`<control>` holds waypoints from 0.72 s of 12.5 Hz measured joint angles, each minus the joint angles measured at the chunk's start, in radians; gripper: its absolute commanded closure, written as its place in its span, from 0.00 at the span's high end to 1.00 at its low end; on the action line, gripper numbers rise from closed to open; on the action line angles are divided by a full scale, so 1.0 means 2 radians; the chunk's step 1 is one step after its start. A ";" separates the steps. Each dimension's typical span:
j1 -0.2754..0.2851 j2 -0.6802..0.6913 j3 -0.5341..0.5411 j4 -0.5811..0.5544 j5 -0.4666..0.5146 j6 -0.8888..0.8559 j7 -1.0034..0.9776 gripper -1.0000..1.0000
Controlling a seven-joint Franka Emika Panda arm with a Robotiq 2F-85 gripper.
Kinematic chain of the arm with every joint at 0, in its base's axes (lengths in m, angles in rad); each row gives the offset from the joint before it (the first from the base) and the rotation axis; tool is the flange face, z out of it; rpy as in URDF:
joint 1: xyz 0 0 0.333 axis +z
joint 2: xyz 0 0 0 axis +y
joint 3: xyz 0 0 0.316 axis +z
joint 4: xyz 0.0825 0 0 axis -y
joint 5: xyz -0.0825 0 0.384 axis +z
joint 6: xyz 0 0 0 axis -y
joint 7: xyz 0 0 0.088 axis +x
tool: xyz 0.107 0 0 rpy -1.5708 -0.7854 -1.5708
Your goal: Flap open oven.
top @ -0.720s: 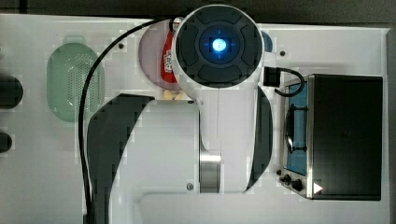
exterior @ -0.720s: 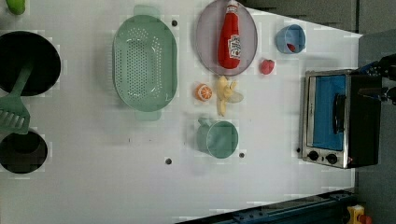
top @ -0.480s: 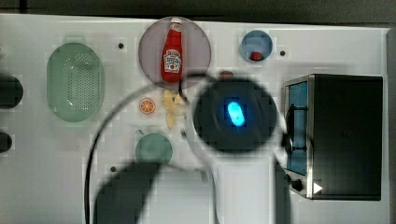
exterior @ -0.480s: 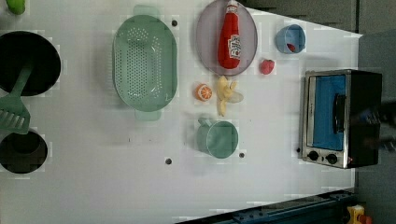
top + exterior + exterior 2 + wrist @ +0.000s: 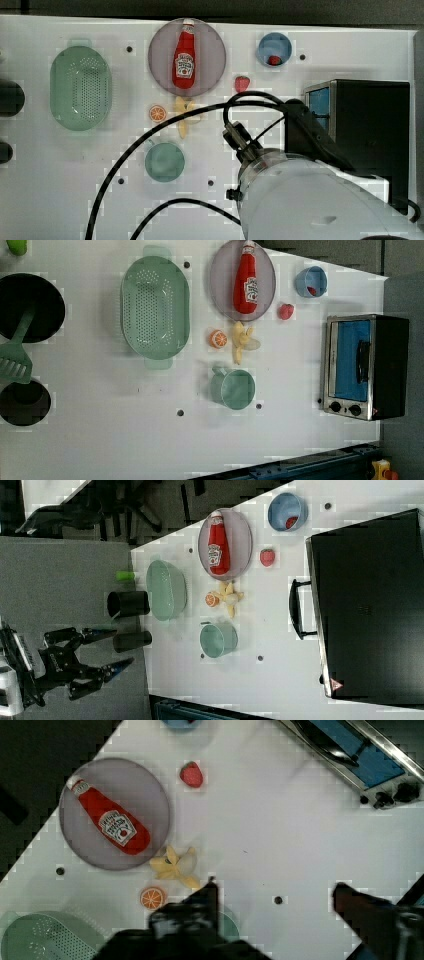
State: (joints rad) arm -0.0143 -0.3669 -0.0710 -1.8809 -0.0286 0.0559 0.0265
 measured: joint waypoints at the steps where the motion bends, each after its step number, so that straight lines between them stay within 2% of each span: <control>1: 0.001 0.005 0.001 0.000 0.001 0.000 -0.001 0.46; 3: 0.002 0.018 0.000 -0.009 0.001 -0.002 -0.001 0.22; 4: 0.002 0.024 -0.001 -0.013 0.001 -0.001 -0.001 0.18; 7: 0.005 0.036 -0.011 -0.025 -0.002 -0.002 -0.025 0.17; 9: 0.010 0.044 -0.036 -0.026 -0.001 -0.004 -0.076 0.17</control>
State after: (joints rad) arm 0.0059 -0.2783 -0.1426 -1.9326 -0.0303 0.0481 -0.1250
